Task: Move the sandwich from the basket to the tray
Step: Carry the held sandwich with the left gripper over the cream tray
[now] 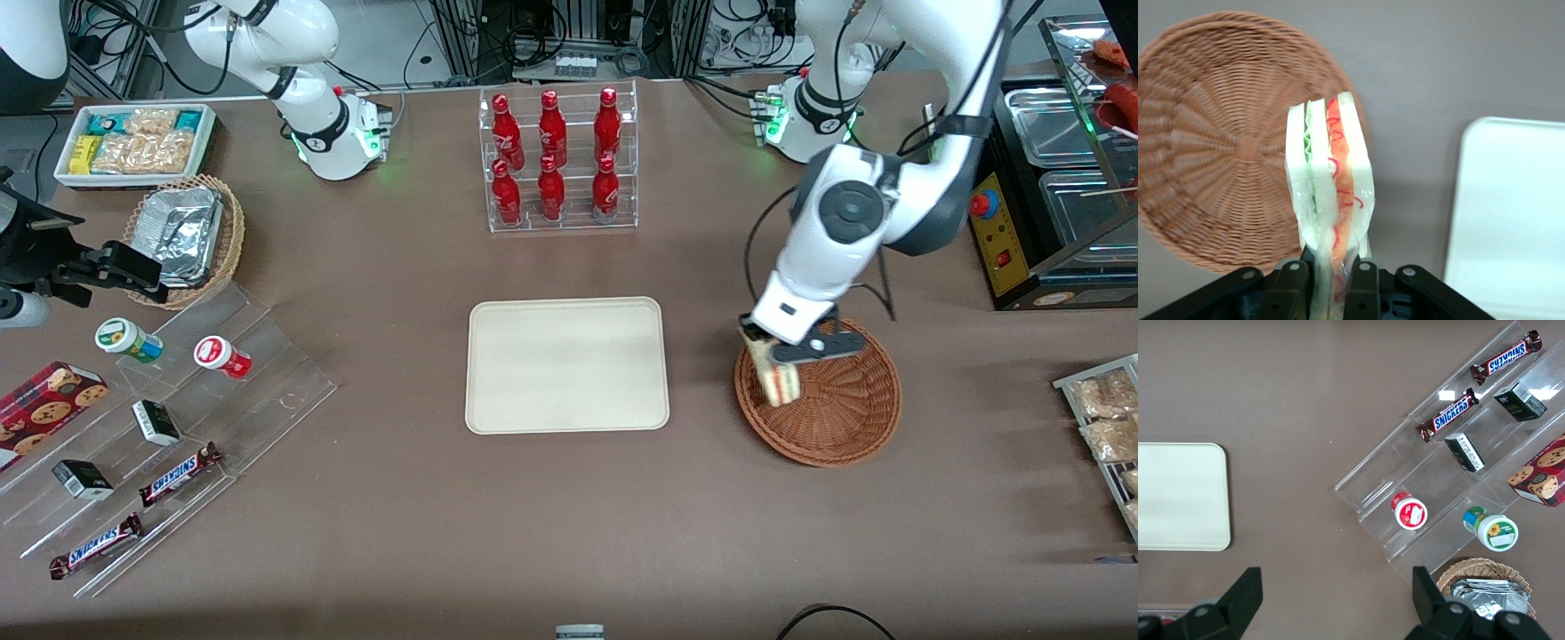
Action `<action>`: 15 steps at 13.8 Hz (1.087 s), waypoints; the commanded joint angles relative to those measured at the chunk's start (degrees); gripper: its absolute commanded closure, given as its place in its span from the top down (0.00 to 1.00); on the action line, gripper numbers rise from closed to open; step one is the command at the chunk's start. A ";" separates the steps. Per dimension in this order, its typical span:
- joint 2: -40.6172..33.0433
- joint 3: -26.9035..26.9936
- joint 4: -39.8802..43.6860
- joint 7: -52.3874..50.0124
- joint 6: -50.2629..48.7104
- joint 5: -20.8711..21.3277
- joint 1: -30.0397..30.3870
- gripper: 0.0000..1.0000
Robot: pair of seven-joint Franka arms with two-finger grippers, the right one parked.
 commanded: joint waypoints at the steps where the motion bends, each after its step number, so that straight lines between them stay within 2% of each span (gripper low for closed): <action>1: 3.34 0.57 3.91 0.87 -1.32 0.84 -4.22 0.00; 4: 7.91 -0.12 7.77 5.09 -1.14 -0.48 -6.25 0.00; 7: 12.57 -3.11 12.52 6.94 -1.23 -3.46 -6.43 0.00; 10: 17.58 -5.31 16.48 6.24 -1.32 -3.47 -6.69 0.00; 15: 24.53 -5.31 23.16 6.24 -1.14 -3.47 -9.41 0.00</action>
